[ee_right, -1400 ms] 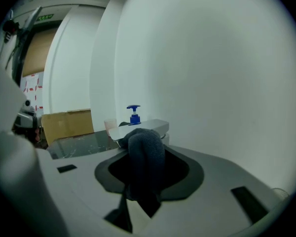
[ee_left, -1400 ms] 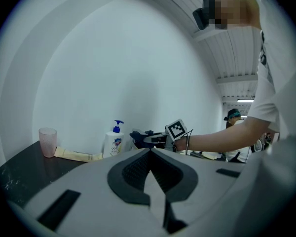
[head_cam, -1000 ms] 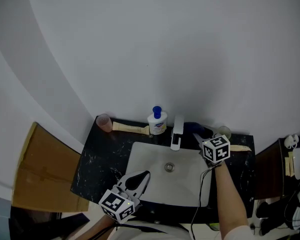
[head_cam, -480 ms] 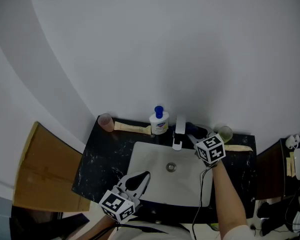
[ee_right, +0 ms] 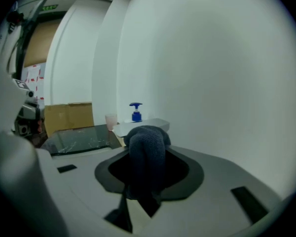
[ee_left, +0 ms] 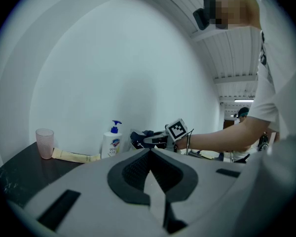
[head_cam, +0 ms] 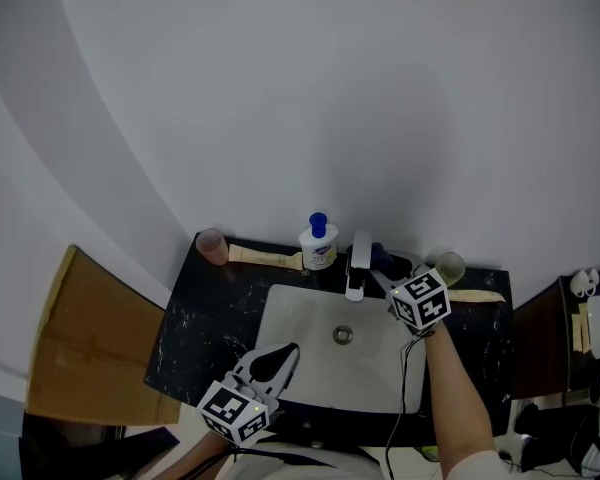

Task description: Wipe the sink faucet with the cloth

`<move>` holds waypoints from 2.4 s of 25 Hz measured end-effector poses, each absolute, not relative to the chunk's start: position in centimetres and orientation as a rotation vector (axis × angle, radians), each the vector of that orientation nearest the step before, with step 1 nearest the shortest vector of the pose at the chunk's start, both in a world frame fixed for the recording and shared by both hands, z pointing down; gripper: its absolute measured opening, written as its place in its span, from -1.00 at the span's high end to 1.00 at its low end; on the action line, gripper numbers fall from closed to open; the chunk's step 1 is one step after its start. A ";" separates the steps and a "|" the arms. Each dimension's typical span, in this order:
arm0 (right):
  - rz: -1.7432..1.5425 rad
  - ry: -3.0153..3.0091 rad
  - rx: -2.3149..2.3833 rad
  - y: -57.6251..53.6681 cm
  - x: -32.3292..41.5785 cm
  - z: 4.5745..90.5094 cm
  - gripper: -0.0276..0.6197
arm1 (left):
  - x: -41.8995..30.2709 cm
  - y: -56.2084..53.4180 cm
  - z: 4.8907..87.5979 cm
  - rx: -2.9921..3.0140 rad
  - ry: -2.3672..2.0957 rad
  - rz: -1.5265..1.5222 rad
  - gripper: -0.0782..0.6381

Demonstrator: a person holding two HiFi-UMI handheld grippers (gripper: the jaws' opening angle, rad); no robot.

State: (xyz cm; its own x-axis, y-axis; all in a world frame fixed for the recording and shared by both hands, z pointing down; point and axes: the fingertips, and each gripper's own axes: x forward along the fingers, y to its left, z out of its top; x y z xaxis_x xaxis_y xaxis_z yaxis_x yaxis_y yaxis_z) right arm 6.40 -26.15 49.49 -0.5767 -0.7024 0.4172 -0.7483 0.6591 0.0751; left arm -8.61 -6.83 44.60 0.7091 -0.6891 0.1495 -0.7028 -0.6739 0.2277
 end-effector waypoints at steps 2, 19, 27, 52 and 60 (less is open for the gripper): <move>0.123 -2.466 1.086 -25.7 5.3 49.5 0.50 | -8.6 -6.8 44.6 2.648 -1.105 0.075 0.78; 0.191 -2.436 1.231 -26.4 9.5 49.9 0.50 | -8.7 -6.3 44.9 2.644 -1.096 0.094 0.78; 0.080 -2.465 1.005 -24.6 4.6 49.9 0.50 | -8.7 -6.0 44.8 2.641 -1.109 0.099 0.78; 0.056 -2.434 1.052 -24.7 4.8 50.1 0.50 | -8.5 -5.9 45.0 2.640 -1.101 0.092 0.78; 0.166 -2.344 1.378 -26.9 13.1 49.8 0.50 | -8.6 -5.8 44.9 2.640 -1.106 0.093 0.78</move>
State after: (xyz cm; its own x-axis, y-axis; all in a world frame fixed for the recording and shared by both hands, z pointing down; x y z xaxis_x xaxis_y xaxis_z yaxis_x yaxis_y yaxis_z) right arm 13.09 -26.91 49.80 -0.4241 -0.8085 0.4080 -0.8580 0.5029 0.1048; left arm -8.61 -5.84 44.87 0.7056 -0.6893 0.1645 -0.7070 -0.6694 0.2280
